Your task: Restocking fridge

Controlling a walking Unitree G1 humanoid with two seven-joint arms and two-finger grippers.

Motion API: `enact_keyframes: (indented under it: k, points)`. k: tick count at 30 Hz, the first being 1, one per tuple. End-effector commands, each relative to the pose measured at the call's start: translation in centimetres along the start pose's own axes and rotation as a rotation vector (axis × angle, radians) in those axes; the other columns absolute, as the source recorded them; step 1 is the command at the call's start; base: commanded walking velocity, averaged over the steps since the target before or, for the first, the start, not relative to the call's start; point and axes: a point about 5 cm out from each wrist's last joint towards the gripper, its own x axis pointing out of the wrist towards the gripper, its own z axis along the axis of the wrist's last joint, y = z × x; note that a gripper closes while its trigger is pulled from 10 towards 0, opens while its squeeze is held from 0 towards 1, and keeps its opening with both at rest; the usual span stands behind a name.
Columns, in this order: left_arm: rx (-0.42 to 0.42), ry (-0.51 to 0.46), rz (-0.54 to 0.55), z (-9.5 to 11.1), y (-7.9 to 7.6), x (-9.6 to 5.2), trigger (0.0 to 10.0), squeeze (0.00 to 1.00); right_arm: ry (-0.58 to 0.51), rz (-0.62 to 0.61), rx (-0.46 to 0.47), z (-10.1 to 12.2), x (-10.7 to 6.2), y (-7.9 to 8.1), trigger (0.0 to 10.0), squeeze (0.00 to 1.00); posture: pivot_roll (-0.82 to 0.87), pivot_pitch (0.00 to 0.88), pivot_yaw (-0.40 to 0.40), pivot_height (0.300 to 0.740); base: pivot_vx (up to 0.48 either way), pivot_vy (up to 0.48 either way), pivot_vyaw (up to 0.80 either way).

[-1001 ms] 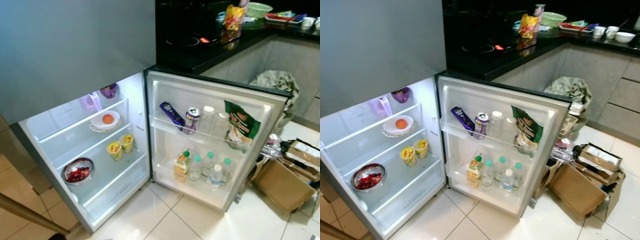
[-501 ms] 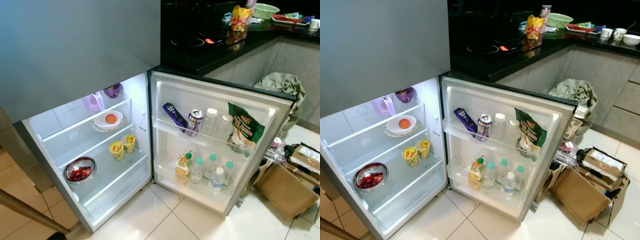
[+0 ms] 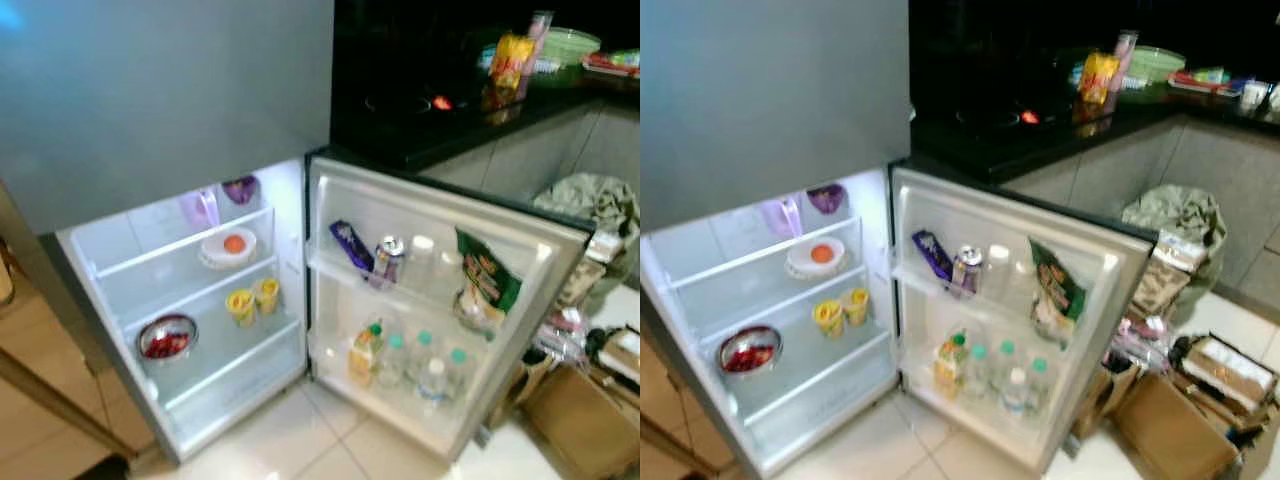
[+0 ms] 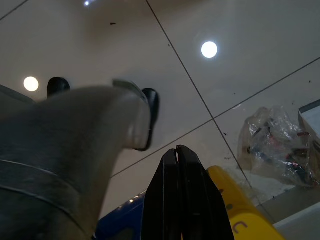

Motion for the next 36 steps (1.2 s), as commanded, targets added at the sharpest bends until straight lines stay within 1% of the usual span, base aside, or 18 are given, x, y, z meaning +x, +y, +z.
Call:
enact_keyframes:
  k: [1, 8, 14, 18, 23, 30, 36]
  points:
    - [0.001, 0.024, -0.006, -0.52, -0.20, -0.03, 10.0, 0.00, 0.001, -0.012, -0.002, 0.05, -0.10, -0.48, 10.0, 0.00, -0.08, 0.000, -0.001, 0.740, 0.000, -0.390, 0.00]
    - [0.002, 0.022, -0.007, -0.44, -0.23, 0.00, 10.0, 0.00, 0.000, -0.017, -0.007, 0.11, -0.16, -0.76, 10.0, 0.00, -0.09, 0.000, -0.001, 0.740, 0.000, -0.387, 0.00]
    - [0.005, 0.029, -0.005, -0.55, -0.20, -0.02, 10.0, 0.00, -0.012, -0.006, -0.017, 0.45, -0.12, -0.67, 10.0, 0.00, -0.08, 0.000, -0.001, 0.740, 0.000, -0.350, 0.00]
    - [0.014, 0.017, -0.002, -0.15, -0.37, 0.12, 10.0, 0.00, -0.031, 0.009, -0.016, 0.74, -0.11, -0.58, 10.0, 0.00, -0.09, 0.000, 0.001, 0.740, 0.000, 0.000, 0.00]
    - [0.007, 0.012, 0.002, -0.08, -0.33, 0.12, 10.0, 0.00, -0.037, 0.026, -0.035, 0.92, -0.07, -0.39, 10.0, 0.00, -0.09, 0.000, -0.002, 0.740, 0.000, 0.000, 0.00]
    - [0.009, 0.021, 0.012, -0.37, -0.14, 0.02, 10.0, 0.00, -0.047, 0.028, -0.025, 1.02, -0.05, -0.26, 10.0, 0.00, -0.09, 0.000, 0.002, 0.740, 0.000, 0.000, 0.00]
    - [0.008, 0.024, 0.010, -0.58, -0.21, -0.01, 10.0, 0.00, -0.044, 0.011, -0.021, 0.74, -0.11, -0.49, 10.0, 0.00, -0.08, 0.000, 0.001, 0.740, 0.000, 0.000, 0.00]
